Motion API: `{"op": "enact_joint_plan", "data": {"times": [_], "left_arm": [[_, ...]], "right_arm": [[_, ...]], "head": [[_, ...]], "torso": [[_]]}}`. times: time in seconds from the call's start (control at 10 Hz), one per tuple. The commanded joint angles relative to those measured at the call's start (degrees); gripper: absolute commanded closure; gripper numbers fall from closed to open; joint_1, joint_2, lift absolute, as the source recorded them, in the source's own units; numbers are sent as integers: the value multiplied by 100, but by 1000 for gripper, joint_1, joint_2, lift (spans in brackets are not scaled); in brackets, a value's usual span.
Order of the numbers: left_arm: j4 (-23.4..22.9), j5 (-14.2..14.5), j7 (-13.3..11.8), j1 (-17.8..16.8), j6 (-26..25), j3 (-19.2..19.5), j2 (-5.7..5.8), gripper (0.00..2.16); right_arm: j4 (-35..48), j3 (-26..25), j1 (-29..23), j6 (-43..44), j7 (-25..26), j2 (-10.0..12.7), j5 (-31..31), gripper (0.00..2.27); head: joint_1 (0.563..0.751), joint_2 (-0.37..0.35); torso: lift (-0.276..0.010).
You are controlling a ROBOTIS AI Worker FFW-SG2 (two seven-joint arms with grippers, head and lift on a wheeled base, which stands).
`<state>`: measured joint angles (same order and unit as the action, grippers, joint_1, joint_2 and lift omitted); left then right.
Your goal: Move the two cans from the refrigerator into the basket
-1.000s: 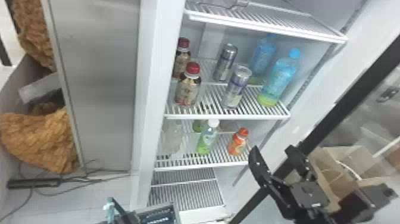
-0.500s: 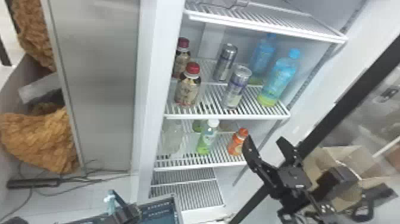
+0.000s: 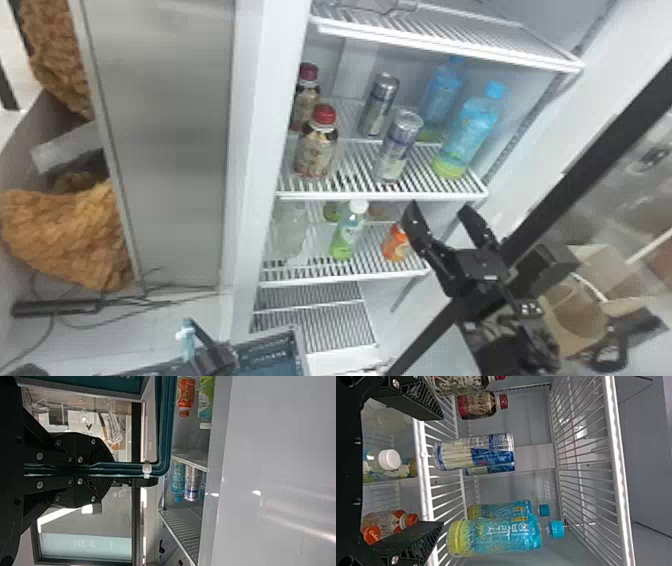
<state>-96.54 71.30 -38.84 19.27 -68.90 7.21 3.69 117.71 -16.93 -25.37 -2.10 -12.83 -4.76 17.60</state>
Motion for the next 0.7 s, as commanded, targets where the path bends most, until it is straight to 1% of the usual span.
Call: {"op": "enact_joint_plan", "data": {"times": [0.0, 0.2, 0.4, 0.6], "left_arm": [[0, 0, -1, 13, 0, 11, 0, 1191], [0, 0, -1, 13, 0, 11, 9, 1191], [0, 0, 8, 13, 0, -12, 9, 1191], [0, 11, 8, 13, 0, -1, 18, 1191]], "right_arm": [[-148, 2, 287, -71, 0, -25, -81, 98], [-458, 13, 751, -239, 0, -34, -127, 98], [-795, 207, 1201, -352, 0, -139, -92, 102], [-1006, 356, 1440, -478, 0, -218, -104, 104]], "head": [[695, -350], [695, -350], [695, -350], [695, -350]], "torso": [[-31], [-31], [-31], [-31]]}}
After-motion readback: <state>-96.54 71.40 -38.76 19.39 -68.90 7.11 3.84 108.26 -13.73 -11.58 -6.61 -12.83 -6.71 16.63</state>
